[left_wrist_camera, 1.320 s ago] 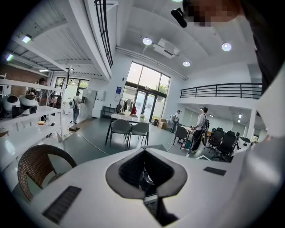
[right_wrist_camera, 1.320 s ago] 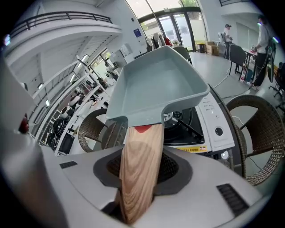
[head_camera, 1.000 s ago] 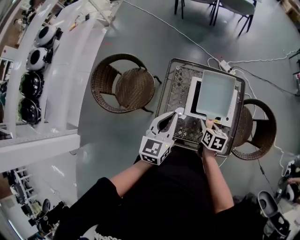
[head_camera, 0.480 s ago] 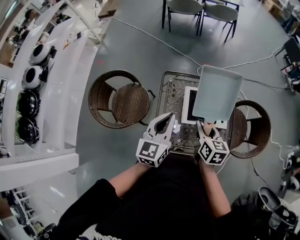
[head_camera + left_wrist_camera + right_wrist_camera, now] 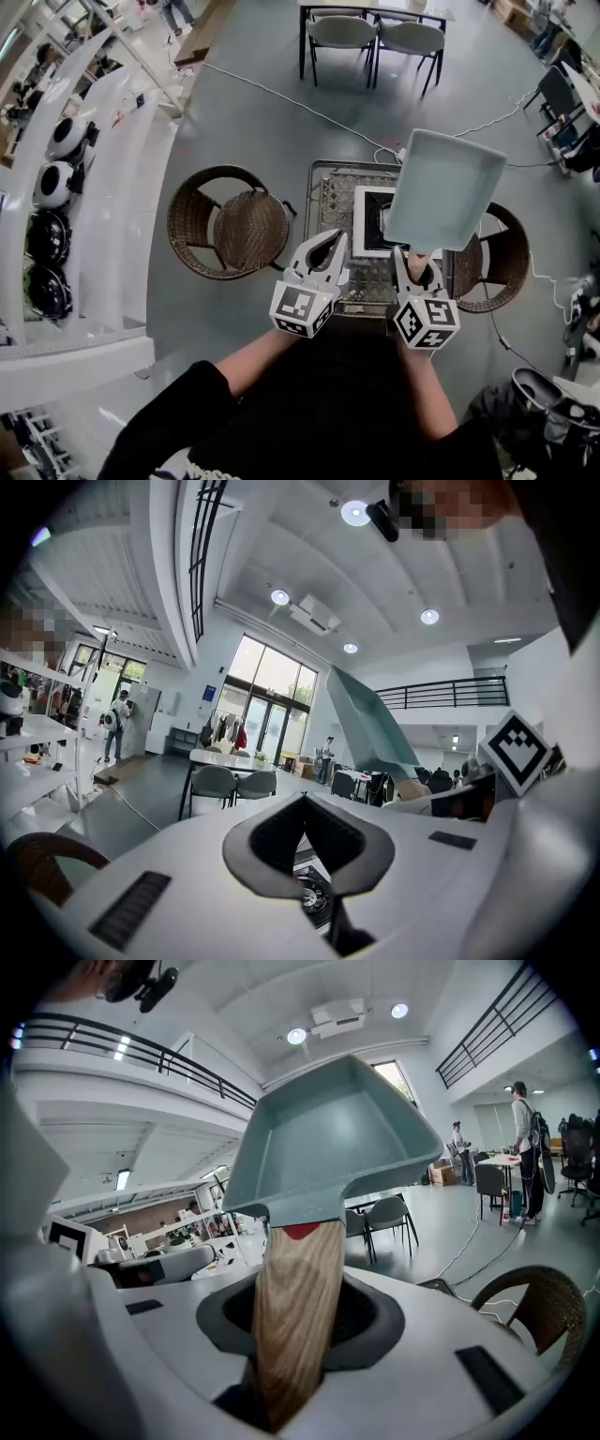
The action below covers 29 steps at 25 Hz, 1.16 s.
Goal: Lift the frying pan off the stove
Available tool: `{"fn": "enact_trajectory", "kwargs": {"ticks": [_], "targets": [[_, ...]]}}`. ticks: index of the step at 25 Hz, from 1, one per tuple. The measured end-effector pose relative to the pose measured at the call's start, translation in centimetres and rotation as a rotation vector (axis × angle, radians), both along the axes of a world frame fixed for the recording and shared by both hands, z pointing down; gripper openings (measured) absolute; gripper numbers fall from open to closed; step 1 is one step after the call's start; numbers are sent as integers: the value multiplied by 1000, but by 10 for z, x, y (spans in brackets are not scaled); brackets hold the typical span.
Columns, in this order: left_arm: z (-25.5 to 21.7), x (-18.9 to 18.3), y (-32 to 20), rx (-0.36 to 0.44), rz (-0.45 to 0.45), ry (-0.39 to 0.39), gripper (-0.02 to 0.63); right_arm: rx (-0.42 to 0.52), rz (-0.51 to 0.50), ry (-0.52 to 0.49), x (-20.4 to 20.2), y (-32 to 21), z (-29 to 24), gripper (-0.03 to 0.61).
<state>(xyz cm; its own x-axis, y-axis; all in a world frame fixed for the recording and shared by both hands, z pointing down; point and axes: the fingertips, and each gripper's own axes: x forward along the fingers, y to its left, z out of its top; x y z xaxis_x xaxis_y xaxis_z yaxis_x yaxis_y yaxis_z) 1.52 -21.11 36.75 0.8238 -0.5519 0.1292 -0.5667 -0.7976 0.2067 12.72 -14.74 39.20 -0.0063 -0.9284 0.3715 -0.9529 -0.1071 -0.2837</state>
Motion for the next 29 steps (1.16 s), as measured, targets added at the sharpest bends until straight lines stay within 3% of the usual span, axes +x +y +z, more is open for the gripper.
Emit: {"fn": "enact_trajectory", "kwargs": {"ticks": [4, 18, 29], "targets": [[-7, -6, -1, -4, -14, 30, 11, 7, 7, 20, -4, 5, -6, 141], [-2, -6, 29, -7, 12, 18, 11, 8, 34, 118, -5, 36, -14, 141], [6, -1, 41, -24, -2, -1, 11, -15, 6, 92, -3, 43, -2, 141]]}}
